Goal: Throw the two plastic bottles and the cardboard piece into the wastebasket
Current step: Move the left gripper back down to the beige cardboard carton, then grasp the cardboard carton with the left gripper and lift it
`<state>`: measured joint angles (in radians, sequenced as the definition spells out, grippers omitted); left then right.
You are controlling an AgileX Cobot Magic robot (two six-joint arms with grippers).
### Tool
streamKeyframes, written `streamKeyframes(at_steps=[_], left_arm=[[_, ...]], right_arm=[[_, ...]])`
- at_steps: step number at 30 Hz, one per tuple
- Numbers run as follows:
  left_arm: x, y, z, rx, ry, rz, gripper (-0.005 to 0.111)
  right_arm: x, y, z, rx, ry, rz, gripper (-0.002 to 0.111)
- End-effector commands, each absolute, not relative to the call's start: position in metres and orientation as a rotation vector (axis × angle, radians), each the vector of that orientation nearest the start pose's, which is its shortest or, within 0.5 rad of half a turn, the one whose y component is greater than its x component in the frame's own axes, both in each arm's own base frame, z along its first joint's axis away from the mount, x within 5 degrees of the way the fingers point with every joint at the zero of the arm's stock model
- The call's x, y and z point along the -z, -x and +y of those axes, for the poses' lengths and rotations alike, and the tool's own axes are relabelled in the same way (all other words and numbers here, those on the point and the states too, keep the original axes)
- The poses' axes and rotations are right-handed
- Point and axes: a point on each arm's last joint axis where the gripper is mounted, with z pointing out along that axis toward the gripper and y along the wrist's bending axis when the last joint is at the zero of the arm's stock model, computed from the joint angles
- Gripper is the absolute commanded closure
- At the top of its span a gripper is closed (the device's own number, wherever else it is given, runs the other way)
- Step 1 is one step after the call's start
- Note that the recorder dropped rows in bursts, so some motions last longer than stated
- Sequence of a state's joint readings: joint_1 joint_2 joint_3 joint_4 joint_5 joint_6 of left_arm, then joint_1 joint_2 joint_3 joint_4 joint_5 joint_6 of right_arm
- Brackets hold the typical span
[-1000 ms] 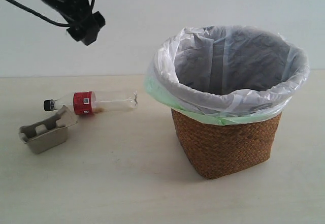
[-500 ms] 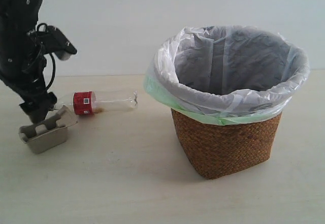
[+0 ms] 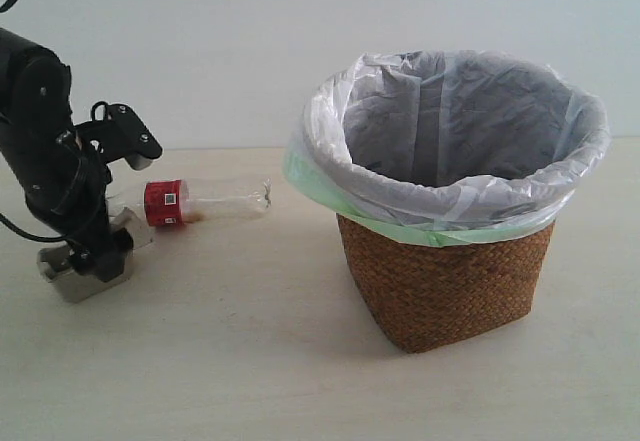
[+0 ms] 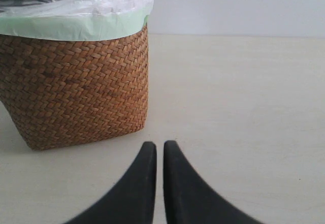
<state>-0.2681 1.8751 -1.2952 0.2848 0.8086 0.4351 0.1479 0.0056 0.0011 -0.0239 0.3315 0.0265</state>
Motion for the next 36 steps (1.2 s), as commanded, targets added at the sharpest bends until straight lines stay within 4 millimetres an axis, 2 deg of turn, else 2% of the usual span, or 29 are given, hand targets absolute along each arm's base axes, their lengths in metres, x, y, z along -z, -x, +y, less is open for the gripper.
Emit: streamKeyframes(at_steps=[1, 5, 11, 15, 20, 23, 27, 28, 30, 33, 34, 35, 36], left_arm=[[-0.194, -0.375, -0.084, -0.332, -1.173, 2.505, -0.003], [-0.185, -0.380, -0.076, -0.310, -1.127, 2.530, -0.003], [-0.149, -0.387, -0.053, -0.304, -1.093, 2.663, -0.003], [-0.128, -0.395, -0.051, -0.276, -1.074, 2.651, -0.003], [-0.107, -0.397, -0.052, -0.296, -1.206, 2.628, -0.003], [-0.098, -0.398, -0.053, -0.281, -1.202, 2.637, -0.003], [-0.098, -0.396, -0.052, -0.285, -1.189, 2.673, -0.001], [-0.097, -0.395, -0.051, -0.285, -1.193, 2.686, 0.004], [-0.097, -0.392, -0.050, -0.285, -1.200, 2.711, 0.027], [-0.097, -0.390, -0.049, -0.292, -1.215, 2.731, 0.067], [-0.096, -0.389, -0.049, -0.274, -1.201, 2.754, 0.088], [-0.096, -0.387, -0.049, -0.266, -1.199, 2.775, 0.101], [-0.096, -0.385, -0.049, -0.266, -1.215, 2.793, 0.101]], right_arm=[[-0.184, -0.053, 0.007, -0.092, 0.134, 1.801, 0.106], [-0.184, -0.053, 0.007, -0.092, 0.134, 1.801, 0.106], [-0.184, -0.053, 0.007, -0.092, 0.134, 1.801, 0.106], [-0.184, -0.053, 0.007, -0.092, 0.134, 1.801, 0.106], [-0.184, -0.053, 0.007, -0.092, 0.134, 1.801, 0.106], [-0.184, -0.053, 0.007, -0.092, 0.134, 1.801, 0.106], [-0.184, -0.053, 0.007, -0.092, 0.134, 1.801, 0.106], [-0.184, -0.053, 0.007, -0.092, 0.134, 1.801, 0.106], [-0.184, -0.053, 0.007, -0.092, 0.134, 1.801, 0.106], [-0.184, -0.053, 0.007, -0.092, 0.134, 1.801, 0.106], [-0.184, -0.053, 0.007, -0.092, 0.134, 1.801, 0.106], [-0.184, -0.053, 0.007, -0.092, 0.134, 1.801, 0.106], [-0.184, -0.053, 0.007, -0.092, 0.134, 1.801, 0.106]])
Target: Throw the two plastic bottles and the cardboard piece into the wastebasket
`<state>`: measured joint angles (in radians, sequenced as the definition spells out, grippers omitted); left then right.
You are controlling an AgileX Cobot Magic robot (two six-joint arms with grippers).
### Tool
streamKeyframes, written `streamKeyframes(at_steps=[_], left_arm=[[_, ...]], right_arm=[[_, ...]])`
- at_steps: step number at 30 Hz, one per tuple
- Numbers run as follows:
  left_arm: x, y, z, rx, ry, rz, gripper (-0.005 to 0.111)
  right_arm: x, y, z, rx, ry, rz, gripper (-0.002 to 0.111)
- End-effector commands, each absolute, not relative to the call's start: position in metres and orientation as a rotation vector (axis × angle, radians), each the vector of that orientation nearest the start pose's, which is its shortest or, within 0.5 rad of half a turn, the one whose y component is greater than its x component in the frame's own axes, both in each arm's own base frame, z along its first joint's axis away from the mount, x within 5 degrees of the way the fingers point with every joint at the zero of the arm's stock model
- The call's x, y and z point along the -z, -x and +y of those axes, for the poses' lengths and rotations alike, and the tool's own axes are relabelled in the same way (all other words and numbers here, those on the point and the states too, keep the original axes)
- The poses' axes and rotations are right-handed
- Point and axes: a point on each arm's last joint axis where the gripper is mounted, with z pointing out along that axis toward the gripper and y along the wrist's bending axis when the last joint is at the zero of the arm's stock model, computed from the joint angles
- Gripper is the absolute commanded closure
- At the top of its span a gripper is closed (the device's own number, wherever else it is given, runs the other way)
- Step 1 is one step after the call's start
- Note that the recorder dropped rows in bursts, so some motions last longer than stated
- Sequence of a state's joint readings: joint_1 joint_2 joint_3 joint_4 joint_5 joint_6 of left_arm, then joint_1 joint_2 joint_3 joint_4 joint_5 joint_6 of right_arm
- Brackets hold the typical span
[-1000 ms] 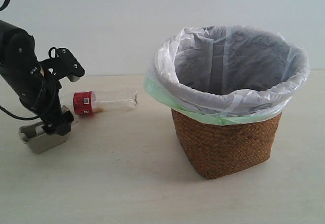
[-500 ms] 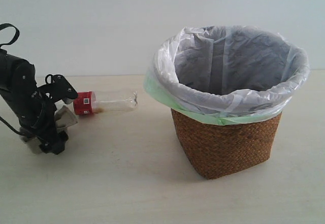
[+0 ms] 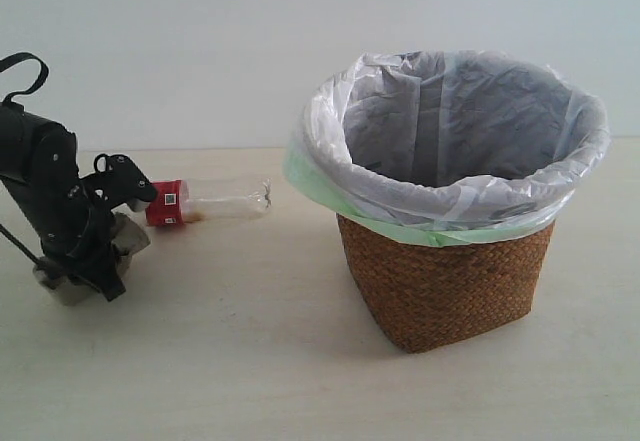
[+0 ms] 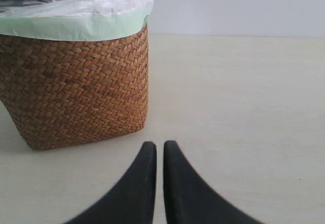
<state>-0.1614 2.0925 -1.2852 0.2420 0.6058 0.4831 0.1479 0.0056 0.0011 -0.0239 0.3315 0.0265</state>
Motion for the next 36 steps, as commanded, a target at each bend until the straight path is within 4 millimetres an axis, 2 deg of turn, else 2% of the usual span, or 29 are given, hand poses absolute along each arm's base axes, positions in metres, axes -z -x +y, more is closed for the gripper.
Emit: streamKeyframes(at_steps=[1, 6, 11, 15, 23, 27, 29, 31, 34, 36], left_arm=[[-0.096, -0.384, -0.048, -0.265, -1.219, 2.806, 0.101], [-0.107, -0.385, -0.048, -0.272, -1.180, 2.836, 0.103], [-0.150, -0.393, -0.049, -0.291, -0.992, 2.751, 0.103], [-0.196, -0.390, -0.047, -0.339, -0.901, 2.621, 0.103], [-0.312, -0.377, -0.026, -0.604, -0.593, 2.393, 0.103], [-0.352, -0.368, -0.023, -0.614, -0.506, 2.326, 0.103], [-0.361, -0.364, -0.022, -0.603, -0.462, 2.316, 0.103], [-0.362, -0.363, -0.021, -0.600, -0.437, 2.323, 0.103], [-0.356, -0.363, -0.022, -0.577, -0.400, 2.368, 0.103], [-0.348, -0.365, -0.028, -0.479, -0.387, 2.412, 0.103]], right_arm=[[-0.184, -0.053, 0.007, -0.092, 0.134, 1.801, 0.106], [-0.184, -0.053, 0.007, -0.092, 0.134, 1.801, 0.106], [-0.184, -0.053, 0.007, -0.092, 0.134, 1.801, 0.106], [-0.184, -0.053, 0.007, -0.092, 0.134, 1.801, 0.106], [-0.184, -0.053, 0.007, -0.092, 0.134, 1.801, 0.106], [-0.184, -0.053, 0.007, -0.092, 0.134, 1.801, 0.106], [-0.184, -0.053, 0.007, -0.092, 0.134, 1.801, 0.106], [-0.184, -0.053, 0.007, -0.092, 0.134, 1.801, 0.106], [-0.184, -0.053, 0.007, -0.092, 0.134, 1.801, 0.106], [-0.184, -0.053, 0.007, -0.092, 0.134, 1.801, 0.106]])
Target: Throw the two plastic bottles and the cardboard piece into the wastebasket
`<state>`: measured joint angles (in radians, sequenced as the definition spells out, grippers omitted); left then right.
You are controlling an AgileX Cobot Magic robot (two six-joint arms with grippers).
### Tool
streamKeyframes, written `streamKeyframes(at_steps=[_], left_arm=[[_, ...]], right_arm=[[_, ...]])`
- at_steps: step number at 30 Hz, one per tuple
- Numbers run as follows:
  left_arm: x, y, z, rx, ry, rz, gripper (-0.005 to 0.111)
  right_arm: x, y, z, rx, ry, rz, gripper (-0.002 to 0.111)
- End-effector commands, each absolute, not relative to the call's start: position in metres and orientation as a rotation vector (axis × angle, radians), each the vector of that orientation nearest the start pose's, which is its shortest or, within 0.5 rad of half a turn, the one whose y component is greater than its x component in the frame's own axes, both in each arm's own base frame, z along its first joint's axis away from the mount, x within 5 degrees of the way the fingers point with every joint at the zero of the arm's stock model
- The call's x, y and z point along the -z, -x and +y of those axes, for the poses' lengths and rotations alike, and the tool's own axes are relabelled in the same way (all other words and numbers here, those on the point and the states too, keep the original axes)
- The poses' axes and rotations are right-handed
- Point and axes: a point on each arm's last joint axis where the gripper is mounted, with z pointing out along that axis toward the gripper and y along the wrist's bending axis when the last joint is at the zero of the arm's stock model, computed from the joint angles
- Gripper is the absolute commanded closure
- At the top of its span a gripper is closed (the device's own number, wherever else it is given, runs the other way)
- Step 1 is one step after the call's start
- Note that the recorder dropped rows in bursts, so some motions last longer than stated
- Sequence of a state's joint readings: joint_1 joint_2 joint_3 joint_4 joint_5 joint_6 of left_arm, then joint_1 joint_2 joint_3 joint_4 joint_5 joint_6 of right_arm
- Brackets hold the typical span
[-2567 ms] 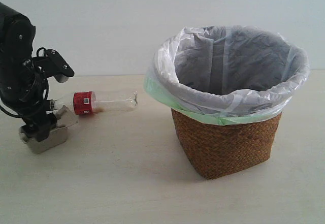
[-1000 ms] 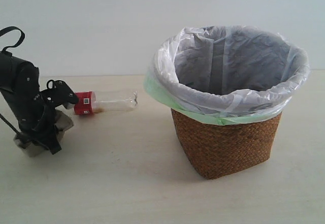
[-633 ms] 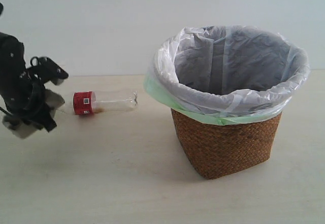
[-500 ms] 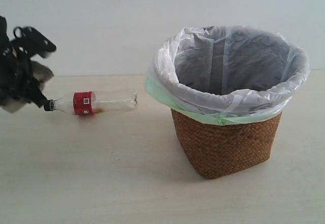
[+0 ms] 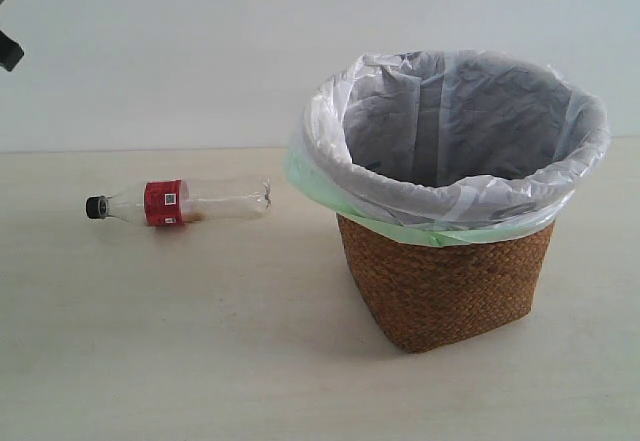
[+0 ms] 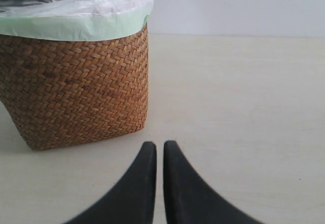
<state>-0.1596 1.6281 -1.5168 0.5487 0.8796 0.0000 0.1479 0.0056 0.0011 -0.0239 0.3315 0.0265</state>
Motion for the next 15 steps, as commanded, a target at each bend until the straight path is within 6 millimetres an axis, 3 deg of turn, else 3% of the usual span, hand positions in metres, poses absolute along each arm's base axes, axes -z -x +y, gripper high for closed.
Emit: streamKeyframes(at_steps=[1, 3, 6, 7, 9, 11, 13, 15], left_arm=[[-0.344, -0.365, -0.033, -0.407, -0.419, 2.435, 0.103], [-0.336, -0.366, -0.049, -0.217, -0.523, 2.458, 0.103], [-0.337, -0.360, -0.090, 0.121, -0.792, 2.360, 0.103], [-0.344, -0.357, -0.107, 0.225, -0.889, 2.276, 0.103], [-0.368, -0.351, -0.137, 0.430, -0.887, 2.135, 0.099], [-0.406, -0.341, -0.168, 0.627, -0.895, 1.930, 0.081], [-0.442, -0.326, -0.197, 0.784, -0.892, 1.729, 0.051], [-0.464, -0.319, -0.219, 0.757, -0.865, 1.581, 0.017]], right_arm=[[-0.184, -0.053, 0.007, -0.092, 0.134, 1.801, 0.106], [-0.184, -0.053, 0.007, -0.092, 0.134, 1.801, 0.106], [-0.184, -0.053, 0.007, -0.092, 0.134, 1.801, 0.106], [-0.184, -0.053, 0.007, -0.092, 0.134, 1.801, 0.106], [-0.184, -0.053, 0.007, -0.092, 0.134, 1.801, 0.106], [-0.184, -0.053, 0.007, -0.092, 0.134, 1.801, 0.106], [-0.184, -0.053, 0.007, -0.092, 0.134, 1.801, 0.106], [-0.184, -0.053, 0.007, -0.092, 0.134, 1.801, 0.106]])
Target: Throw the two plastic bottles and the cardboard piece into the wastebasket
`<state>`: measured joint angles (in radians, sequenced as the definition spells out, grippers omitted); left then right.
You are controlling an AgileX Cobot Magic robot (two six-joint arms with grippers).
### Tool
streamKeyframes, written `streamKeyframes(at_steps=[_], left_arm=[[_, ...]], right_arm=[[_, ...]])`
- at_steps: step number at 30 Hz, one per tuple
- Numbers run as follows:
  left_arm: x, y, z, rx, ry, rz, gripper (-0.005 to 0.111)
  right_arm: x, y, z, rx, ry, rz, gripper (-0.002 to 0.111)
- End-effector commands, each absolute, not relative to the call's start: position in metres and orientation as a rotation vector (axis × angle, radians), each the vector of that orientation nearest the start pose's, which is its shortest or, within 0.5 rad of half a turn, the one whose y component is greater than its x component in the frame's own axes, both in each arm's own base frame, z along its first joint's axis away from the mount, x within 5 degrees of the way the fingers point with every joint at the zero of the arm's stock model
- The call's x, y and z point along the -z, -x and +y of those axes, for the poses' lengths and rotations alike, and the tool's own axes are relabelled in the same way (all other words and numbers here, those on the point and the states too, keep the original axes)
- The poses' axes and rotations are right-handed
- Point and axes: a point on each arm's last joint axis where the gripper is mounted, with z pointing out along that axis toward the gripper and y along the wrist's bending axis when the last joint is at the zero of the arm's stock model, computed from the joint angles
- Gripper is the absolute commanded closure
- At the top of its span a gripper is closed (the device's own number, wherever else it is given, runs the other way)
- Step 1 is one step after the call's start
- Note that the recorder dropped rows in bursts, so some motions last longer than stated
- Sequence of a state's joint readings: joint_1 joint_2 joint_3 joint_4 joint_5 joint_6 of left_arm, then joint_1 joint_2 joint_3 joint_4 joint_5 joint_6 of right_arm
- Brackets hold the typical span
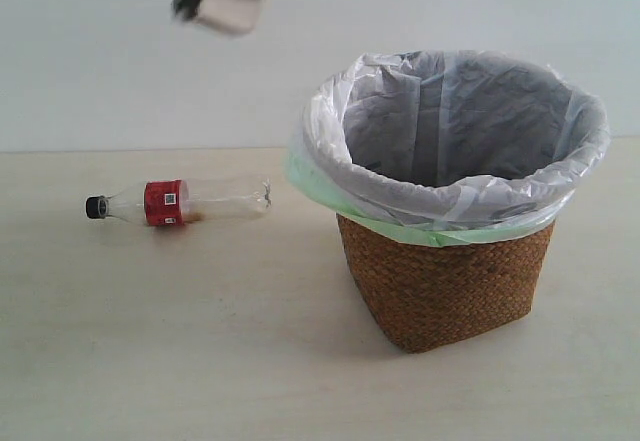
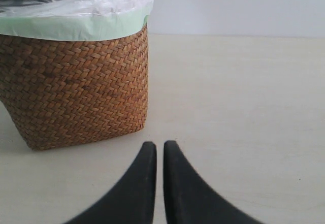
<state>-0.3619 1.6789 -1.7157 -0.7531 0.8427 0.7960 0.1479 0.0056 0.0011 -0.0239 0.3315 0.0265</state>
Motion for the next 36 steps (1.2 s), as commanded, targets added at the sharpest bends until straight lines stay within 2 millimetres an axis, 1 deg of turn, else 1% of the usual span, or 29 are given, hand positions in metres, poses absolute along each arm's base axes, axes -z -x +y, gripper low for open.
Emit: streamKeyframes(at_steps=[1, 2, 5, 8, 11, 13, 15, 19, 21, 25, 27, 32, 36], left_arm=[[-0.468, -0.319, -0.225, 0.723, -0.842, 1.555, 0.007], [-0.469, -0.319, -0.231, 0.680, -0.815, 1.543, -0.003], [-0.462, -0.323, -0.237, 0.593, -0.818, 1.564, -0.002], [-0.447, -0.329, -0.240, 0.556, -0.870, 1.628, -0.001], [-0.440, -0.335, -0.235, 0.509, -0.892, 1.672, -0.001], [-0.438, -0.336, -0.233, 0.484, -0.878, 1.700, -0.001], [-0.436, -0.340, -0.229, 0.423, -0.861, 1.732, -0.001], [-0.427, -0.344, -0.218, 0.241, -0.896, 1.809, -0.001], [-0.420, -0.346, -0.209, 0.094, -0.940, 1.867, -0.001], [-0.394, -0.352, -0.192, -0.187, -1.038, 1.979, -0.001], [-0.379, -0.353, -0.184, -0.280, -1.084, 2.027, -0.001], [-0.336, -0.362, -0.159, -0.327, -1.100, 2.185, -0.001], [-0.306, -0.373, -0.144, -0.348, -1.101, 2.286, -0.001]], right_arm=[[-0.184, -0.053, 0.007, -0.092, 0.134, 1.801, 0.106], [-0.184, -0.053, 0.007, -0.092, 0.134, 1.801, 0.106], [-0.184, -0.053, 0.007, -0.092, 0.134, 1.801, 0.106], [-0.184, -0.053, 0.007, -0.092, 0.134, 1.801, 0.106], [-0.184, -0.053, 0.007, -0.092, 0.134, 1.801, 0.106], [-0.184, -0.053, 0.007, -0.092, 0.134, 1.801, 0.106], [-0.184, -0.053, 0.007, -0.092, 0.134, 1.801, 0.106], [-0.184, -0.053, 0.007, -0.092, 0.134, 1.801, 0.106], [-0.184, -0.053, 0.007, -0.092, 0.134, 1.801, 0.106], [-0.184, -0.053, 0.007, -0.092, 0.134, 1.801, 0.106], [-0.184, -0.053, 0.007, -0.092, 0.134, 1.801, 0.106], [-0.184, -0.053, 0.007, -0.092, 0.134, 1.801, 0.106], [-0.184, -0.053, 0.007, -0.092, 0.134, 1.801, 0.106]])
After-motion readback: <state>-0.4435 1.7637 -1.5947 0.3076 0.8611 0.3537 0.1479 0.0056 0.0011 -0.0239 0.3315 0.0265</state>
